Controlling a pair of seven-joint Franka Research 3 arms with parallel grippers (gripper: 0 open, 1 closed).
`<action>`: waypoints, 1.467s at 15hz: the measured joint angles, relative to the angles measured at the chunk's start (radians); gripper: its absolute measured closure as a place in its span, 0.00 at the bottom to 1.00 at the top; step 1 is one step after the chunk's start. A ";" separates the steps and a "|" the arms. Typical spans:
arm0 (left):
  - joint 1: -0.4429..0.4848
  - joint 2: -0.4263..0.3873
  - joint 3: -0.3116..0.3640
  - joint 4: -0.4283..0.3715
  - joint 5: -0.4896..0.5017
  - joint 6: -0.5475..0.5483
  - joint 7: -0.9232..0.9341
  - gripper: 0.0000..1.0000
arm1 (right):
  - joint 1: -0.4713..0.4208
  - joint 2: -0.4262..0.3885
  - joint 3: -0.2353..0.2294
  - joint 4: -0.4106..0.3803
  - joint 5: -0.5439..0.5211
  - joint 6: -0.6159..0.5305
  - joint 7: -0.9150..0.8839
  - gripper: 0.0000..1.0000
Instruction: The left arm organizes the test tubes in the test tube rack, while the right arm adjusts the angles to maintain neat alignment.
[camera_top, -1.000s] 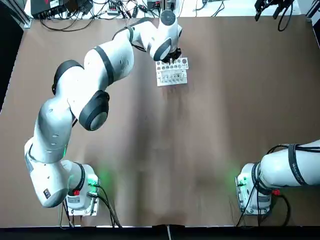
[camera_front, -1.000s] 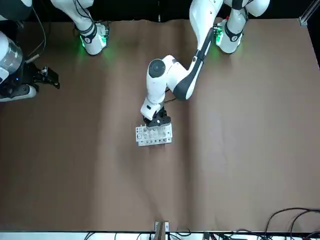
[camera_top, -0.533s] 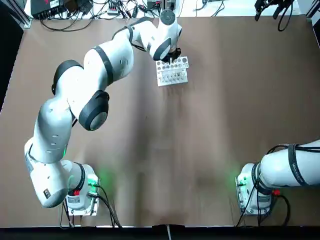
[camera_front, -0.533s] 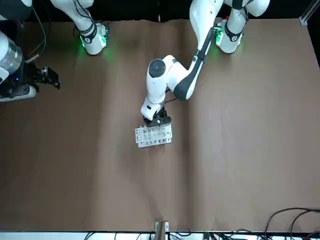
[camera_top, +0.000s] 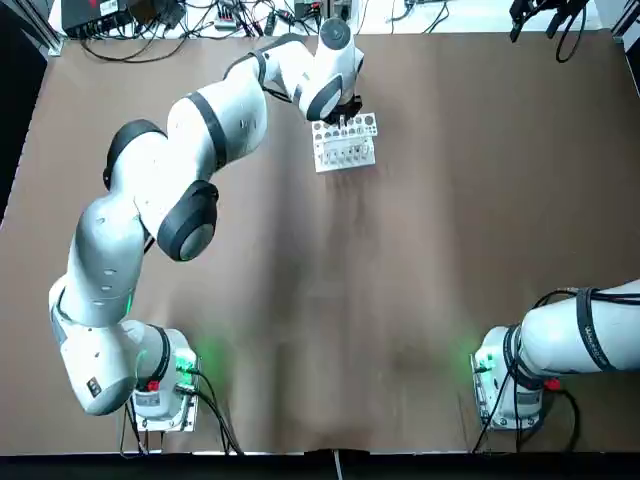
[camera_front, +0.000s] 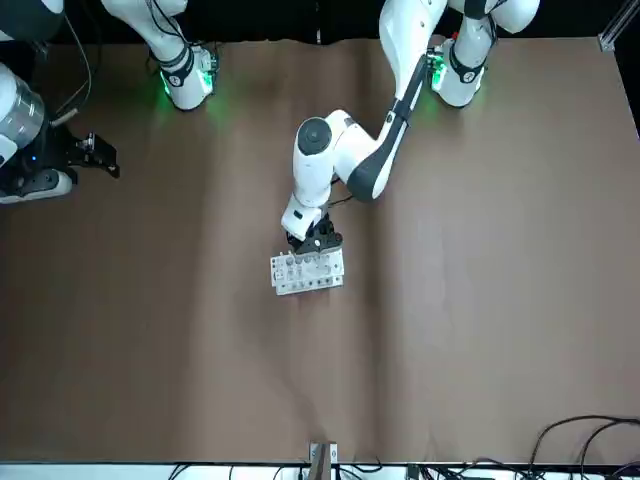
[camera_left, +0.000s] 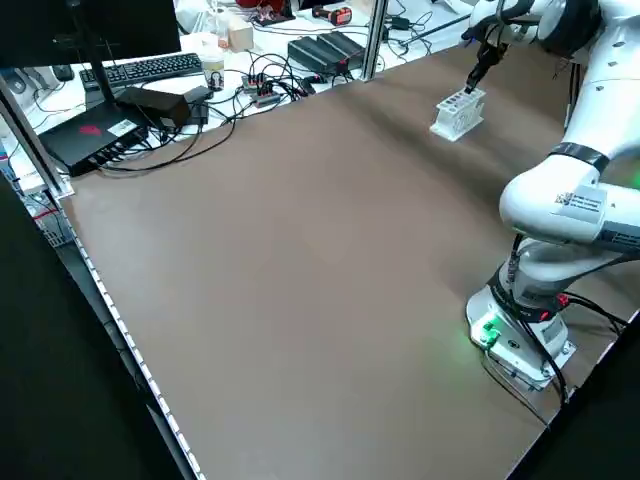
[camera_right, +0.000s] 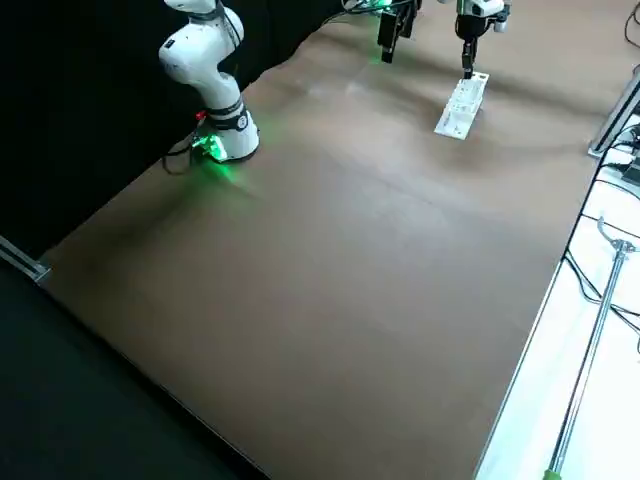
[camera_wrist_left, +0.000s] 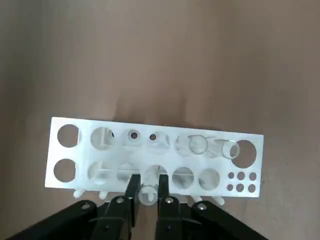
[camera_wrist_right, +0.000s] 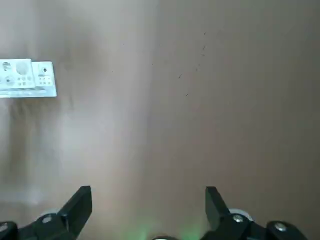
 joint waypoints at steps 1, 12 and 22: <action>0.000 -0.001 0.000 0.000 0.000 0.000 0.000 0.82 | 0.000 0.000 0.000 0.000 0.000 0.000 0.000 0.00; 0.000 -0.060 0.000 0.009 0.000 -0.076 0.000 0.82 | 0.000 0.000 0.008 0.000 0.000 -0.001 0.000 0.00; -0.009 -0.140 0.001 0.011 0.005 -0.117 -0.018 0.82 | 0.000 0.000 0.008 0.000 0.000 -0.002 0.000 0.00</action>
